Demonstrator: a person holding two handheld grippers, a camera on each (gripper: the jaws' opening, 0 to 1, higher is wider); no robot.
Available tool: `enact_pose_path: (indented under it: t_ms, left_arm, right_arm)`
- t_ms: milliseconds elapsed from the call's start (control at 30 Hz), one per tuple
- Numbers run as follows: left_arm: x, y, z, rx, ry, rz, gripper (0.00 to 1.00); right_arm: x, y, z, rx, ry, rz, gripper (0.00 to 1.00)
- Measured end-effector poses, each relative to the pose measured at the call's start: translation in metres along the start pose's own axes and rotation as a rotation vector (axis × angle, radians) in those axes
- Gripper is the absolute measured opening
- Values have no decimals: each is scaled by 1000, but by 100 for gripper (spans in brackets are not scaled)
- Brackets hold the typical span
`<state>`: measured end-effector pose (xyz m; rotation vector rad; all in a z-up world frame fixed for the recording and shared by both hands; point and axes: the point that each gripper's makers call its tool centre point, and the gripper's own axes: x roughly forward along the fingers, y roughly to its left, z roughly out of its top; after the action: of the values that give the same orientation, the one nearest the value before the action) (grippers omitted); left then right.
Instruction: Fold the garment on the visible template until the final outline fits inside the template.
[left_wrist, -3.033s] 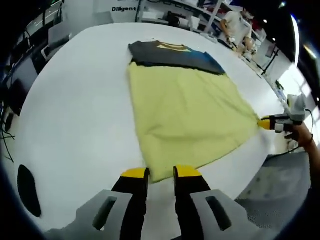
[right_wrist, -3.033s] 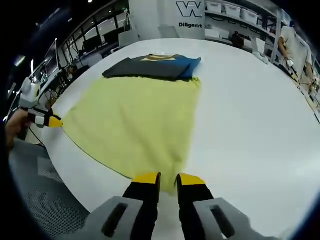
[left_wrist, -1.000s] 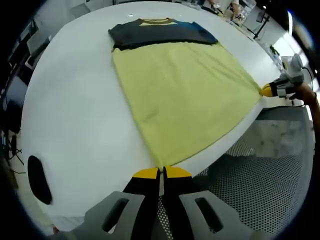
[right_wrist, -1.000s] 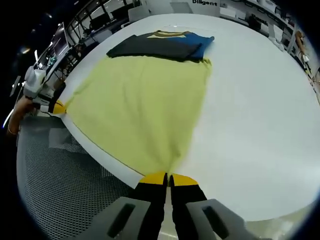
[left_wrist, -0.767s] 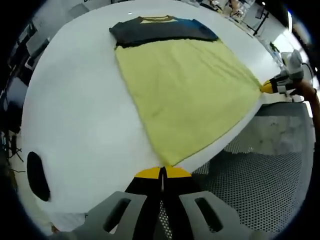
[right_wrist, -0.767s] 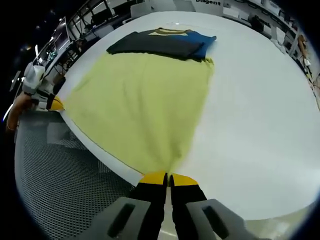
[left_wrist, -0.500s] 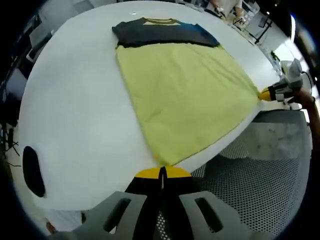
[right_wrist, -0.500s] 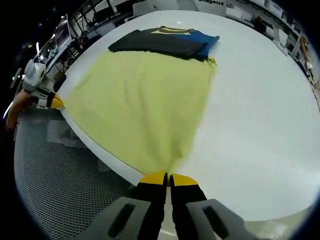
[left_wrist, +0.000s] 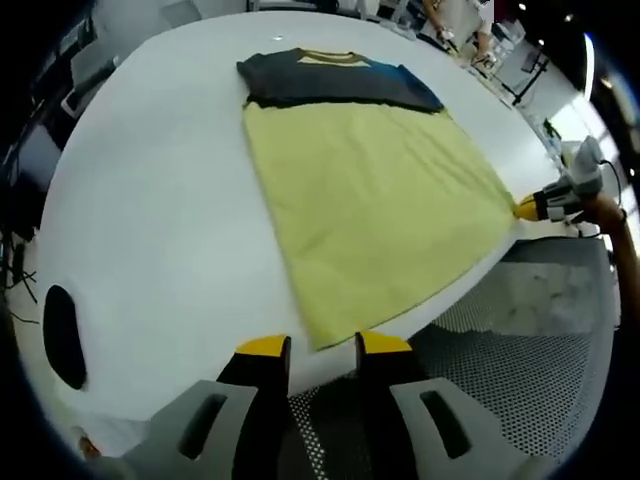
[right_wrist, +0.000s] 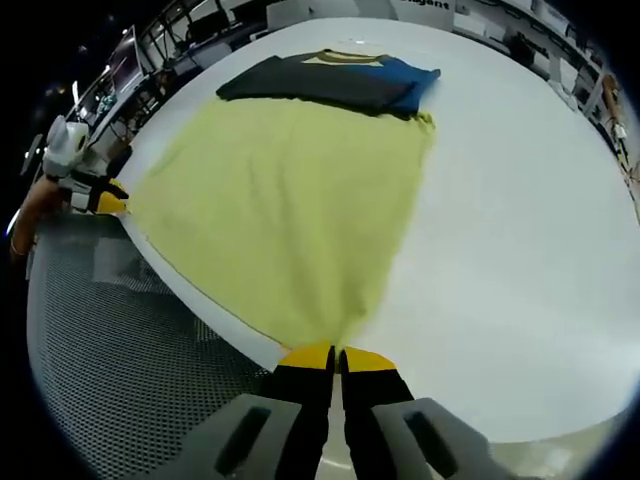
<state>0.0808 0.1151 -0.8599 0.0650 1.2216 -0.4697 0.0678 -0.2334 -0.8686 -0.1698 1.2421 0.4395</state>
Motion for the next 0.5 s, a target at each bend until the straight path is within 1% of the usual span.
enact_pose_path:
  t_ms: [67, 100, 167, 367, 400, 500]
  left_arm:
    - [2, 1, 1, -6, -9, 1, 28]
    - [3, 0, 1, -7, -10, -2, 27]
    - [5, -1, 0, -11, -11, -9, 25]
    - [6, 3, 2, -17, -16, 22, 18]
    - [7, 3, 2, -16, -13, 21, 15]
    - [7, 1, 2, -16, -13, 32, 12]
  right_arm:
    - [0, 0, 0, 1, -1, -1, 0]
    - [0, 0, 0, 2, -2, -2, 0]
    - [0, 0, 0, 5, -3, -2, 0]
    - [0, -1, 0, 6, -3, -4, 0]
    - [0, -1, 0, 4, -4, -5, 0]
    - [0, -1, 0, 13, -8, -6, 0]
